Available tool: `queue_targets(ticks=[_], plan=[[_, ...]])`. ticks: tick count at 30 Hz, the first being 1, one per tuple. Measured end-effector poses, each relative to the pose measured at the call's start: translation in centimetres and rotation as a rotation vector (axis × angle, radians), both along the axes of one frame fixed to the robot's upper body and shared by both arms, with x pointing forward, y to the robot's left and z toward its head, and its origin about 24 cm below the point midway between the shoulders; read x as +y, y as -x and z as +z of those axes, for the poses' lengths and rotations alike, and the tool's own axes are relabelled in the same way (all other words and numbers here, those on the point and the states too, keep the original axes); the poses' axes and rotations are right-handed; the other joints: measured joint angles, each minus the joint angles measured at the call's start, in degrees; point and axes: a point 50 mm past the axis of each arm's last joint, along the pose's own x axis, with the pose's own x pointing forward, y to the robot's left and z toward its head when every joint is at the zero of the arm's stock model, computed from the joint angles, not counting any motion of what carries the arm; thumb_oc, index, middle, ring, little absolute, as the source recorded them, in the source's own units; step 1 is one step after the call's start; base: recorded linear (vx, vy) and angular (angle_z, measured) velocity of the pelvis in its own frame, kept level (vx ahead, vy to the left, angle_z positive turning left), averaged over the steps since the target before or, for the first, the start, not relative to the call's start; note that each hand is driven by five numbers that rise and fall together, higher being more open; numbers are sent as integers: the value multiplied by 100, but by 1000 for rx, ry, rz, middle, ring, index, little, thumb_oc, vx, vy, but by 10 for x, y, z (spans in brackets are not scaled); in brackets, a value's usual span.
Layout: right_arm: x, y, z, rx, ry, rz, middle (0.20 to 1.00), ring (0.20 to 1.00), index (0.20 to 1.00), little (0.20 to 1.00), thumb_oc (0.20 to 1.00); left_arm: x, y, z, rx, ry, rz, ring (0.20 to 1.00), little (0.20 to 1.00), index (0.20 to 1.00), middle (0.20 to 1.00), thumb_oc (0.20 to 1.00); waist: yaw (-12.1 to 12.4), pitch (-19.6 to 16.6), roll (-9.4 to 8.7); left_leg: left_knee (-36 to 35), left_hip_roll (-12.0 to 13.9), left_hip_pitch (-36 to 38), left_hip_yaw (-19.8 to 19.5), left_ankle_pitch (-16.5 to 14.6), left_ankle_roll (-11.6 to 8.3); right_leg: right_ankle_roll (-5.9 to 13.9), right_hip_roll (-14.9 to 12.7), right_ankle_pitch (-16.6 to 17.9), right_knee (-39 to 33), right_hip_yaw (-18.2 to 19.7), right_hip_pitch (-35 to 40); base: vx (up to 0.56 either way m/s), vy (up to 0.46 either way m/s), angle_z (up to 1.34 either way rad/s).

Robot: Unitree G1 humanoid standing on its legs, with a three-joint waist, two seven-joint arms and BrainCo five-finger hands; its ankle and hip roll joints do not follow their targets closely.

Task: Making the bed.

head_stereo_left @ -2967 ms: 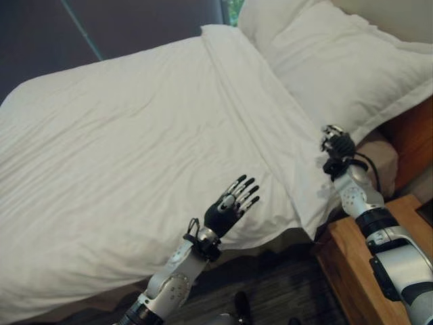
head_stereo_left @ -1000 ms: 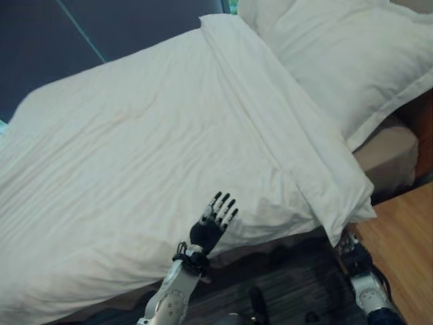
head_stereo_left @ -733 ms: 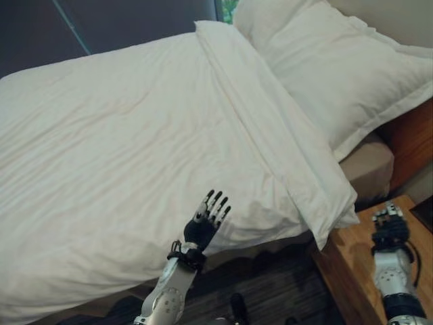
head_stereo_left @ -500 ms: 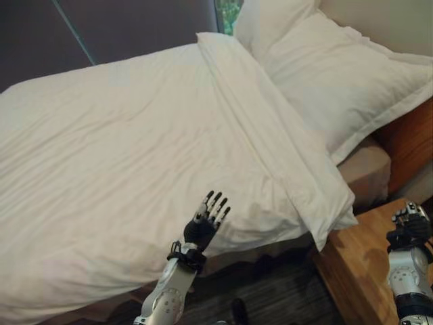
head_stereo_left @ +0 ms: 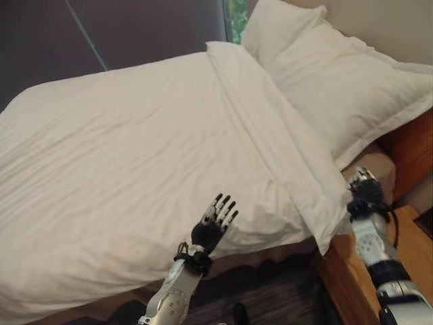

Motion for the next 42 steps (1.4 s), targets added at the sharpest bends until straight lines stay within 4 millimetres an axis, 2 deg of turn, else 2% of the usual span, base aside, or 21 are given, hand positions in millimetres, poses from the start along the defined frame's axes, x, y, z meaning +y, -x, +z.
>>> queue_targets(ticks=[1, 3, 5, 7, 10, 11, 13, 15, 18, 20, 23, 27, 29, 31, 32, 34, 36, 37, 40, 41, 42], plan=[[-3, -10, 0, 49, 0, -22, 200, 200, 200, 200, 200, 0, 0, 0, 0, -3, -1, 1000, 1000, 1000, 1000, 1000, 89, -2, 3, 0, -9, -15, -40, 17, 3, 5, 2, -4, 0, -47, 6, 10, 1, 11], [-9, -15, 0, 79, -1, -43, 200, 200, 200, 200, 200, 2, 0, -1, 3, -12, -3, 1000, 1000, 1000, 1000, 1000, 231, -5, 8, 0, -37, -25, -123, 24, -5, 13, 25, -22, -8, -136, 35, 26, -3, 24], [-23, -15, -5, 150, 5, -95, 200, 200, 200, 200, 200, 3, -1, 1, -4, -18, -7, 1000, 1000, 1000, 1000, 1000, 234, -13, 20, 0, -78, -34, -229, 46, 0, 22, 6, -50, -7, -260, 81, 27, -7, 34], [-39, -13, -7, 221, 18, -144, 200, 200, 200, 200, 200, 7, 0, -1, 2, -35, -6, 1000, 1000, 1000, 1000, 1000, 361, -33, 52, -1, -100, -84, -290, 56, 9, 20, 4, -58, -7, -333, 76, 16, -19, 22], [-66, -11, 0, 306, 41, -217, 200, 200, 200, 200, 200, 7, 1, -1, 2, -39, -8, 1000, 1000, 1000, 1000, 1000, 486, -72, 112, 0, -125, -189, -341, 86, 27, 23, -9, -62, -10, -392, -13, -6, -17, 13], [-80, -10, 12, 292, 65, -247, 200, 200, 200, 200, 200, 9, 2, -2, 7, -45, -9, 1000, 1000, 1000, 1000, 1000, 596, -72, 129, 0, -129, -248, -352, 101, 36, 24, -24, -63, -11, -406, -61, 0, 0, 0], [-88, -12, 23, 295, 101, -261, 200, 200, 200, 200, 200, 10, 4, -3, 13, -59, -19, 1000, 1000, 1000, 1000, 1000, 612, -68, 154, 1, -129, -313, -358, 116, 40, 24, -22, -62, -11, -410, -125, -21, -9, 2], [-88, -13, 24, 299, 101, -259, 200, 200, 200, 200, 200, 9, 4, -4, 12, -65, -30, 1000, 1000, 1000, 1000, 1000, 637, -62, 173, 1, -137, -316, -354, 118, 41, 33, -31, -69, -12, -404, -135, -43, 6, 0], [-91, -12, 24, 314, 90, -273, 200, 200, 200, 200, 200, 7, 5, -4, 8, -60, -47, 1000, 1000, 1000, 1000, 1000, 636, -40, 348, 0, -132, -440, -349, 121, 43, 26, -30, -59, -13, -398, -274, -11, 5, -1], [-94, -6, 17, 342, 74, -289, 200, 200, 200, 200, 200, 7, 5, -4, 8, -60, -47, 1000, 1000, 1000, 1000, 1000, 632, -35, 479, 1, -144, -499, -350, 130, 53, 34, -41, -49, -13, -395, -325, 0, 0, 0], [-99, 14, -10, 391, 3, -331, 200, 200, 200, 200, 200, 7, 5, -3, 6, -59, -45, 1000, 1000, 1000, 1000, 1000, 652, -13, 557, 0, -172, -502, -347, 130, 54, 62, -70, -69, -11, -407, -323, 43, 12, 1], [-79, 45, -66, 450, -115, -331, 200, 200, 200, 200, 200, 6, 3, -2, 0, -55, -42, 1000, 1000, 1000, 1000, 1000, 550, 36, 480, -1, -158, -472, -323, 122, 43, 55, -70, -98, -11, -363, -332, 29, 1, -5], [-66, 73, -102, 558, -146, -321, 200, 200, 200, 200, 200, 7, 2, -1, -5, -55, -40, 1000, 1000, 1000, 1000, 1000, 473, 65, 439, -2, -132, -476, -308, 97, 9, 51, -54, -97, -7, -332, -352, 5, 6, -8], [-56, 111, -136, 669, -197, -324, 200, 200, 200, 200, 200, 7, 2, -1, -6, -52, -37, 1000, 1000, 1000, 1000, 1000, 424, 86, 402, -2, -119, -492, -270, 92, 1, 46, -52, -95, -6, -302, -385, 6, 7, -5], [-55, 121, -143, 692, -219, -335, 200, 200, 200, 200, 200, 7, 2, -1, -7, -51, -35, 1000, 1000, 1000, 1000, 1000, 424, 93, 396, -3, -119, -501, -255, 92, 1, 42, -51, -92, -9, -294, -396, 8, 3, -10], [-49, 188, -179, 902, -282, -399, 200, 200, 200, 200, 200, 11, 4, -3, 1, -49, -10, 1000, 1000, 1000, 1000, 1000, 320, 120, 391, -3, -140, -505, -201, 92, 3, 33, -70, -84, 10, -242, -390, 10, -1, -13], [-51, 219, -188, 968, -276, -420, 200, 200, 200, 200, 200, 17, 3, -5, 12, -58, 13, 1000, 1000, 1000, 1000, 1000, 59, 179, 309, -3, -132, -495, -184, 91, 3, 32, -81, -80, -4, -205, -420, 7, -5, -9], [-53, 228, -189, 979, -270, -428, 200, 200, 200, 200, 200, 19, 3, -6, 13, -59, 24, 1000, 1000, 1000, 1000, 1000, -19, 190, 293, -4, -125, -490, -177, 85, -4, 32, -78, -80, -5, -194, -419, -4, -6, -10], [-59, 241, -187, 958, -206, -405, 200, 200, 200, 200, 200, 27, 1, -4, -7, -87, 55, 1000, 1000, 1000, 1000, 1000, -131, 227, 251, -8, -42, -470, -82, 35, -73, 40, -31, -74, -12, -71, -453, -23, -12, -20], [-60, 239, -185, 927, -189, -390, 200, 200, 200, 200, 200, 29, 2, -5, -6, -104, 63, 1000, 1000, 1000, 1000, 1000, -184, 247, 222, -7, -21, -452, -43, 5, -117, 29, -22, -64, -10, -32, -456, -35, -19, -23], [-59, 234, -182, 897, -162, -364, 401, 401, 401, 401, 401, 31, 4, -6, -3, -123, 66, 1000, 1000, 1000, 1000, 1000, -215, 255, 199, -7, -9, -439, -24, -9, -137, 17, -14, -55, -9, -5, -456, -51, -27, -16]])
